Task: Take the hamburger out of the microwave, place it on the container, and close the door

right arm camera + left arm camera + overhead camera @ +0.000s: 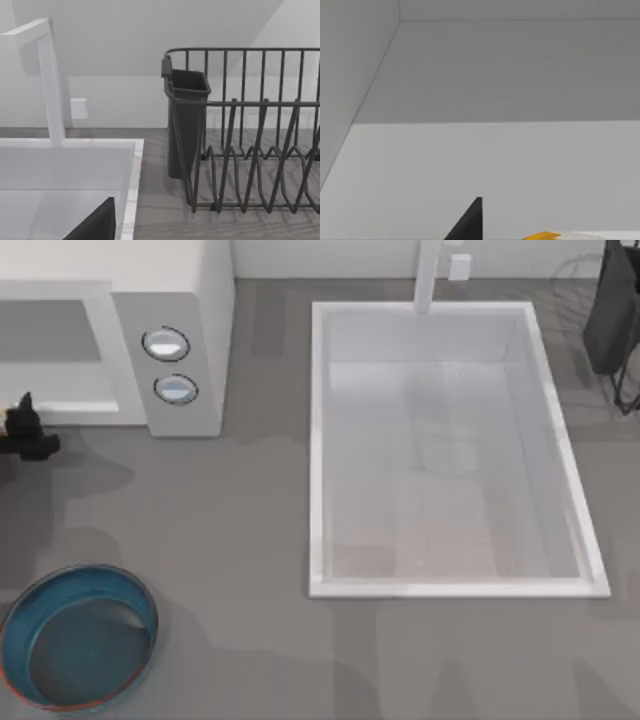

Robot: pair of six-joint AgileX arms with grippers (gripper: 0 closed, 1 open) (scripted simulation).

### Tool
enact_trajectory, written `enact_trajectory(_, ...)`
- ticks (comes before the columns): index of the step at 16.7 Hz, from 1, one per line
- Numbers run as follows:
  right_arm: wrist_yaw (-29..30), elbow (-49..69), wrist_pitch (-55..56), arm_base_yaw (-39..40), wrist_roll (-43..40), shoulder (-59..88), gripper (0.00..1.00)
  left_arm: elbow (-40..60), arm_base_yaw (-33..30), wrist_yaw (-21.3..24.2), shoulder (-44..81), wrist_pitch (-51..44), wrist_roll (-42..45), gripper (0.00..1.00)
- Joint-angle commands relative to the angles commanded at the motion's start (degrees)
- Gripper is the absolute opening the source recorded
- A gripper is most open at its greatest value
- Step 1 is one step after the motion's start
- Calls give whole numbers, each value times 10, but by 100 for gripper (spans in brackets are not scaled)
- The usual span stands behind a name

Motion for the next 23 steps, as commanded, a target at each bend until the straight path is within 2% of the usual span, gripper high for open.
enact_trajectory(6,0,0,0,0,0,0,100,4,-4,-1,-22,-24,1,0)
enact_trajectory(15,0,0,0,0,0,0,100,13,-3,-3,-215,-228,2,0)
enact_trajectory(23,0,0,0,0,0,0,100,17,-8,-9,-223,-249,-12,0)
